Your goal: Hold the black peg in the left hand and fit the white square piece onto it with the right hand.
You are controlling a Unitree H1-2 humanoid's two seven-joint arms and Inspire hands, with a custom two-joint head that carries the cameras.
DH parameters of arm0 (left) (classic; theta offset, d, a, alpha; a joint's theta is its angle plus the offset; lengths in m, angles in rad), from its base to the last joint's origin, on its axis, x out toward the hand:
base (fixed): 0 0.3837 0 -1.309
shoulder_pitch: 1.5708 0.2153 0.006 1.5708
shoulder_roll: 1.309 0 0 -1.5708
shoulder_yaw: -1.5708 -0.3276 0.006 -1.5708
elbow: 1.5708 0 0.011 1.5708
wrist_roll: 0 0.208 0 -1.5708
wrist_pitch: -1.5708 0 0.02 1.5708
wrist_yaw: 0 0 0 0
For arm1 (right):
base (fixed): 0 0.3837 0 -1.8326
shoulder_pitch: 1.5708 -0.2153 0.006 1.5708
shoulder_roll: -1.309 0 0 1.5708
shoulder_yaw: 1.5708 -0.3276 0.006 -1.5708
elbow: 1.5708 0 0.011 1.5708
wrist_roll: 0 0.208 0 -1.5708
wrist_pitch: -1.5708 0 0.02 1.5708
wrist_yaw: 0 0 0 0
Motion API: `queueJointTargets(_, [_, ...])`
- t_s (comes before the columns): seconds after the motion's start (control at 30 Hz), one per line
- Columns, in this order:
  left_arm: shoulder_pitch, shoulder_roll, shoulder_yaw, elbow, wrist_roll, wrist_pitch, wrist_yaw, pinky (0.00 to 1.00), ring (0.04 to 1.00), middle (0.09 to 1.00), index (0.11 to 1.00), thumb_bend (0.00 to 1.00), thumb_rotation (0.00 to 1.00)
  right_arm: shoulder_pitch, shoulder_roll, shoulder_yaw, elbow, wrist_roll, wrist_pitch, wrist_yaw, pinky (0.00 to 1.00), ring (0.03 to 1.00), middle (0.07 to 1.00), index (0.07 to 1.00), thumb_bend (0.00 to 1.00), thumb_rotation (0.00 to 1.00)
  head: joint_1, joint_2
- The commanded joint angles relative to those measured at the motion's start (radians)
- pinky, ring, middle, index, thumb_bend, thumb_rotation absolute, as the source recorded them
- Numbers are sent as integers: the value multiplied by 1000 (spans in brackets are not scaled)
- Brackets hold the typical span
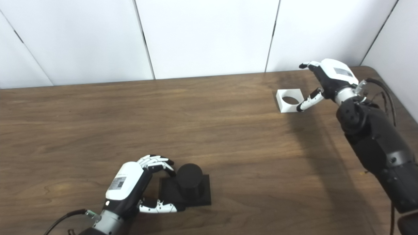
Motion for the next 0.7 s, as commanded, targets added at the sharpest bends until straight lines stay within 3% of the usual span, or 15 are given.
queueJointTargets(0.0, [24, 24, -10, 50, 40, 23, -33, 889, 824, 765, 488, 518, 55, -71, -17, -5, -1, -19, -27, -2, 953, 935, 923, 872, 899, 153, 0, 1])
queueJointTargets(0.23, [23, 27, -8, 49, 35, 22, -30, 886, 823, 762, 487, 519, 53, -124, -18, 58, 60, -61, -19, 69, 988, 950, 940, 893, 897, 180, -3, 4])
queueJointTargets(0.67, [24, 29, -3, 41, 33, 25, -32, 890, 825, 763, 487, 519, 53, -169, -10, 133, 147, -123, -60, 95, 1000, 937, 922, 871, 916, 186, 0, 7])
